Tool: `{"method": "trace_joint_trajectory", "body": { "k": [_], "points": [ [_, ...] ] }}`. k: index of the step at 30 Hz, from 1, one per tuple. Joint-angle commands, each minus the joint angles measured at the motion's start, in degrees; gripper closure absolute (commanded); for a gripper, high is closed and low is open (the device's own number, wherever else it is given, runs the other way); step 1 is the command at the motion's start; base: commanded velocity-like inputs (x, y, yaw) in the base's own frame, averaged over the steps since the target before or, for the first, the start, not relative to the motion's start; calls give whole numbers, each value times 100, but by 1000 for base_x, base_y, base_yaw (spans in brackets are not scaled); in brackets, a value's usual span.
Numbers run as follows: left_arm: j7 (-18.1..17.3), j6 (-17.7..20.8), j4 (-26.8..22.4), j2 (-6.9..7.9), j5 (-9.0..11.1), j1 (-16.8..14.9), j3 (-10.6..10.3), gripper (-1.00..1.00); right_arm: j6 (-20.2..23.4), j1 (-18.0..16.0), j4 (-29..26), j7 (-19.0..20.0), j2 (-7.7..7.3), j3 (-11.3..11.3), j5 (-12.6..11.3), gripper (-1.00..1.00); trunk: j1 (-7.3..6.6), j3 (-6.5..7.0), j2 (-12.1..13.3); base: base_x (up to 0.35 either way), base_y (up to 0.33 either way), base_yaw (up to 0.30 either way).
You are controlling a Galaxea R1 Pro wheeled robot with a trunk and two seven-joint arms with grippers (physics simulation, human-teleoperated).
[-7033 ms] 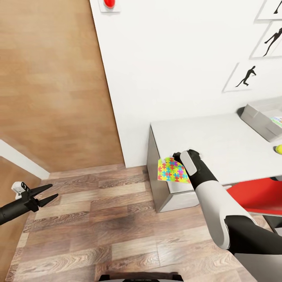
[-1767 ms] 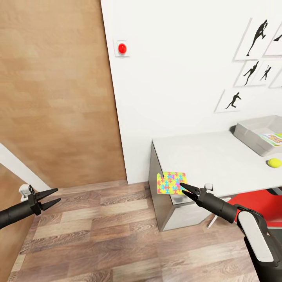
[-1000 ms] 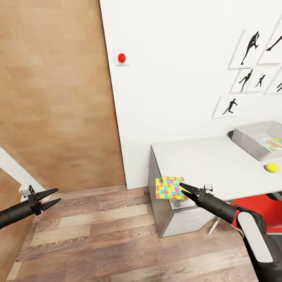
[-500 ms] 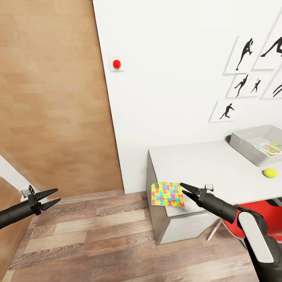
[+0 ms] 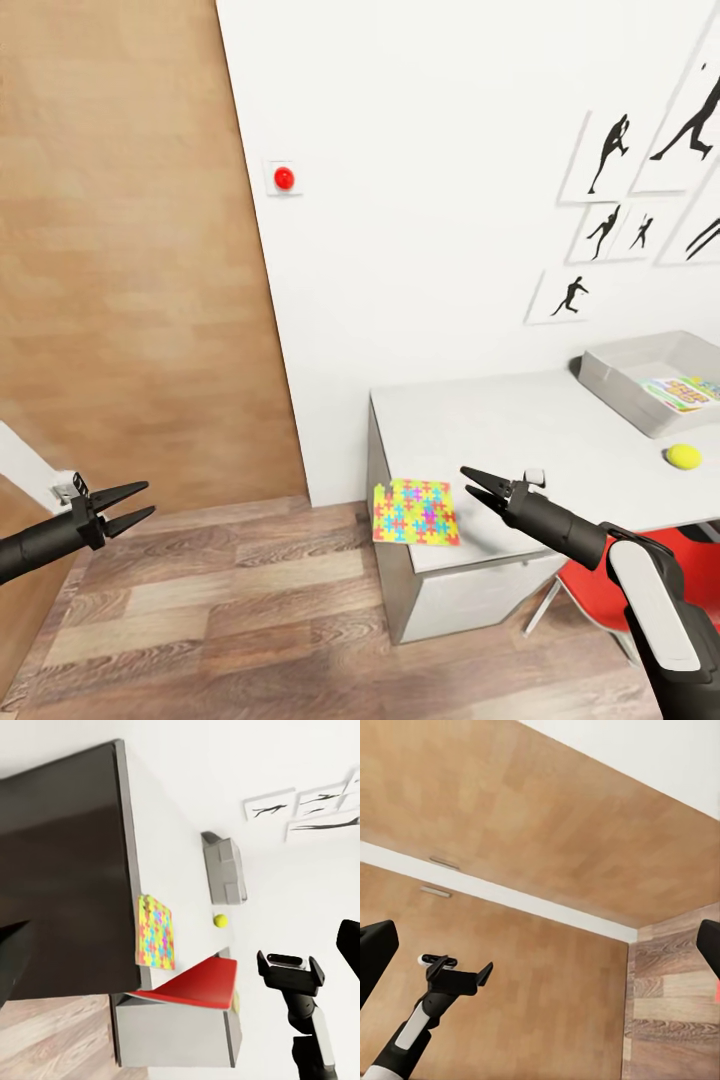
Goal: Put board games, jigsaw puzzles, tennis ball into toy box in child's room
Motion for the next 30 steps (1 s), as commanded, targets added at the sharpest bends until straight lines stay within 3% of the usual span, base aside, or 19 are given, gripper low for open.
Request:
{"method": "trace_joint_trajectory", "body": {
  "k": [1, 10, 30],
  "points": [
    [-11, 37, 0, 1, 7, -4, -1, -100, 30, -6, -5, 31, 0, -8, 18, -100, 4, -1, -10, 4, -69, 0],
    [-10, 37, 0, 1, 7, -4, -6, -100, 33, -7, -11, 54, -5, -8, 18, -100, 4, 85, -10, 1, -185, 0],
    [-9, 37, 0, 1, 7, -4, -10, -100, 39, -8, -19, 57, -11, -9, 18, -100, 4, 135, -10, 4, 1, 0]
  ]
}}
